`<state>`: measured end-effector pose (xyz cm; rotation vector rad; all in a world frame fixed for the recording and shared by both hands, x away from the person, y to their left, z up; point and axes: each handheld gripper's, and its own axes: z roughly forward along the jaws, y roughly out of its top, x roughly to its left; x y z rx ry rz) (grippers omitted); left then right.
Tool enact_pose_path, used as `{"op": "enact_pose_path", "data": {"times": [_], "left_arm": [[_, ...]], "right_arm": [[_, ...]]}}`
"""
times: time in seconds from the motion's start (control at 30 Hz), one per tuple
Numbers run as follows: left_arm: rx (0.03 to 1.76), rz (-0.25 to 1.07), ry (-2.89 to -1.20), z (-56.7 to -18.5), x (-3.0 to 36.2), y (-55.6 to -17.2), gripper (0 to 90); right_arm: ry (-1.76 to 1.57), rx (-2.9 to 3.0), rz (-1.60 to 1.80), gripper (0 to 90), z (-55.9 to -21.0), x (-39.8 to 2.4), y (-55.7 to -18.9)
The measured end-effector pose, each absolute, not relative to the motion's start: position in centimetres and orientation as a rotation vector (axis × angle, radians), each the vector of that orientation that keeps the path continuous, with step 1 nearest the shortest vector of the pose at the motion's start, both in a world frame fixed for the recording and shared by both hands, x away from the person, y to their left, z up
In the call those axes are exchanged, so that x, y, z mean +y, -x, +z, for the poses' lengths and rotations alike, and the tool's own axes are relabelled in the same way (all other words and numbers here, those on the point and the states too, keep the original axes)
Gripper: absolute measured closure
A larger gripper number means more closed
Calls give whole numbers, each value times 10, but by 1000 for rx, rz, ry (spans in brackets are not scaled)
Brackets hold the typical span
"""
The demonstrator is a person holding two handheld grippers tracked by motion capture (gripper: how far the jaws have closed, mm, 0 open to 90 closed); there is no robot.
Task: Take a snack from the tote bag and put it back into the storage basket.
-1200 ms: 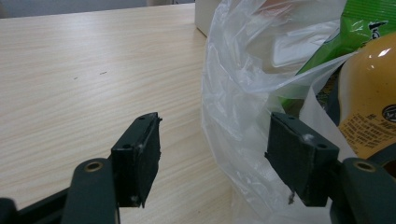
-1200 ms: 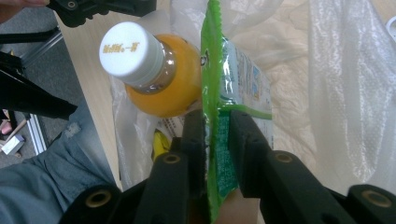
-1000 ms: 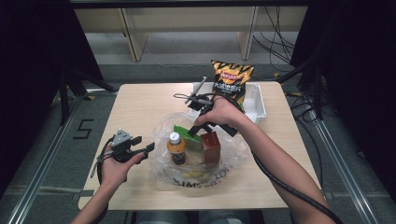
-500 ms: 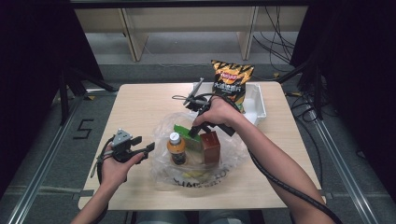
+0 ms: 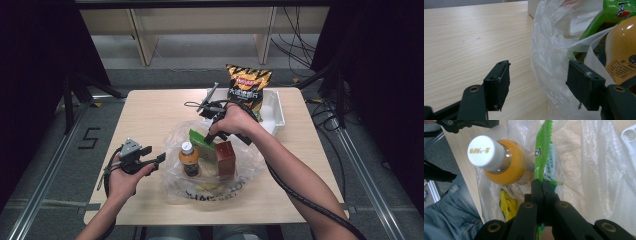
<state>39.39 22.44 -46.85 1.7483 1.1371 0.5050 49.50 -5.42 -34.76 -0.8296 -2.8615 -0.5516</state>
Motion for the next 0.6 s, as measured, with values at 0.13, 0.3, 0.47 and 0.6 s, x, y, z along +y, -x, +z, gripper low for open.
{"op": "enact_pose_path", "data": {"times": [0.13, 0.3, 0.47, 0.6], "left_arm": [[1134, 504, -1748, -468, 224, -394, 344], [1129, 507, -1755, -468, 224, -394, 343], [1126, 509, -1754, -468, 224, -394, 344], [1132, 509, -1754, -468, 224, -394, 344]], "right_arm": [[829, -2882, -601, 900, -341, -60, -493], [786, -2902, -685, 900, -331, -68, -489], [768, -2906, -767, 900, -323, -79, -485], [760, -2918, -814, 900, -318, -85, -482]]}}
